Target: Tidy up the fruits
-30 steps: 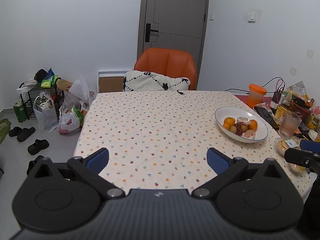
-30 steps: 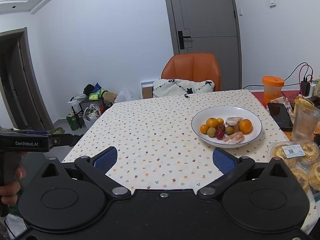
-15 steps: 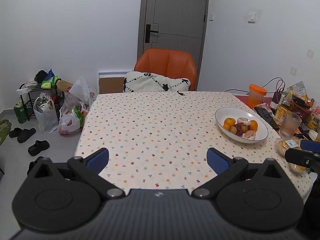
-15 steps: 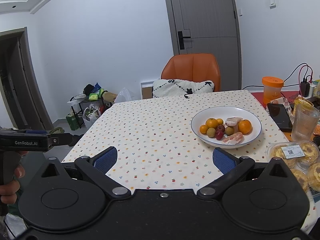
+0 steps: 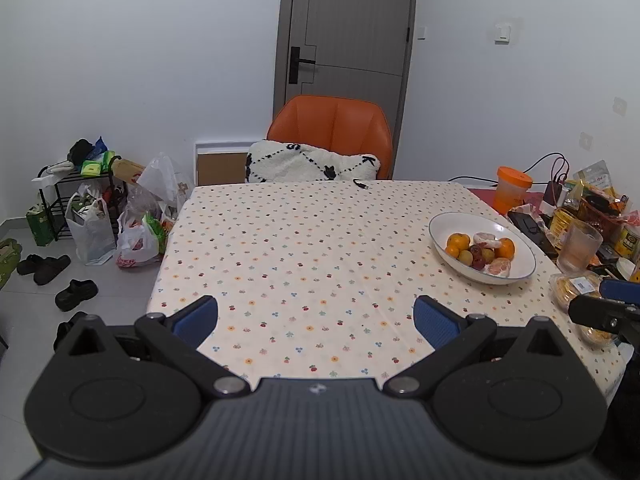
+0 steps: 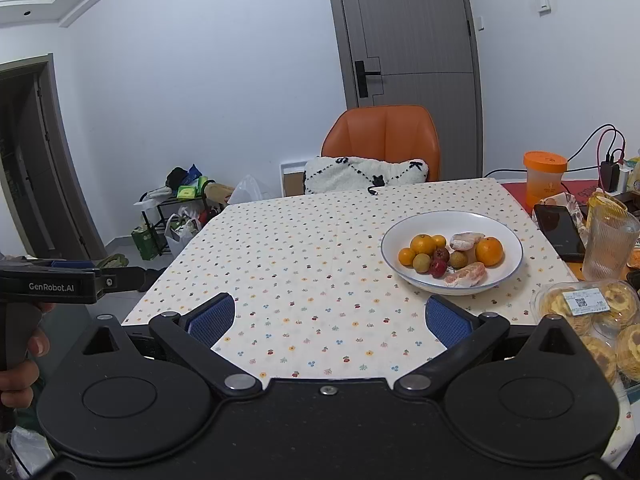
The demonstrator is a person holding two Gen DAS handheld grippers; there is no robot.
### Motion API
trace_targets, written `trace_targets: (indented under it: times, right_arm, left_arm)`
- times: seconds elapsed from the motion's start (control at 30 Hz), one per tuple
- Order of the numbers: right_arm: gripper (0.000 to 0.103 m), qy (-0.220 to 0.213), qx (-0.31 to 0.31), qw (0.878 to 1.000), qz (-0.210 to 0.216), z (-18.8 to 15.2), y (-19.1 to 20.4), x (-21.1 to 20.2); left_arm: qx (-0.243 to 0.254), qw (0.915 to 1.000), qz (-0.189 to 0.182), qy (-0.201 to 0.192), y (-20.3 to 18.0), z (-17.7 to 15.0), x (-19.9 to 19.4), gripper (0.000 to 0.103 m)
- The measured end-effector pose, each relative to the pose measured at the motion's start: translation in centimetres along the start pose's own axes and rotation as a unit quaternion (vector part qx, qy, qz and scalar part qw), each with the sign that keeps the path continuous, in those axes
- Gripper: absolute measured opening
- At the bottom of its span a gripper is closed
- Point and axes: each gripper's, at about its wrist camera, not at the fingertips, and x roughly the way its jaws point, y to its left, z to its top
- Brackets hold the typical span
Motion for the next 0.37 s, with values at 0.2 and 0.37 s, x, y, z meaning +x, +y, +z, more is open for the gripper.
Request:
trace_targets:
  times: [0.2,0.37]
  right_arm:
    - [0.103,0.002,0.0,1.0,0.0,-0.14,-0.03,0.1]
    - [0.103,0.004,0.0,1.0,-0.001,-0.22,-0.05,0.18]
  left_arm:
    - [0.003,1.0,-0.003,0.003,-0.11,-0.15,0.08,0.103]
    - [0.002,1.0,-0.002,0.006,-0.1,-0.26,0.24,0.103]
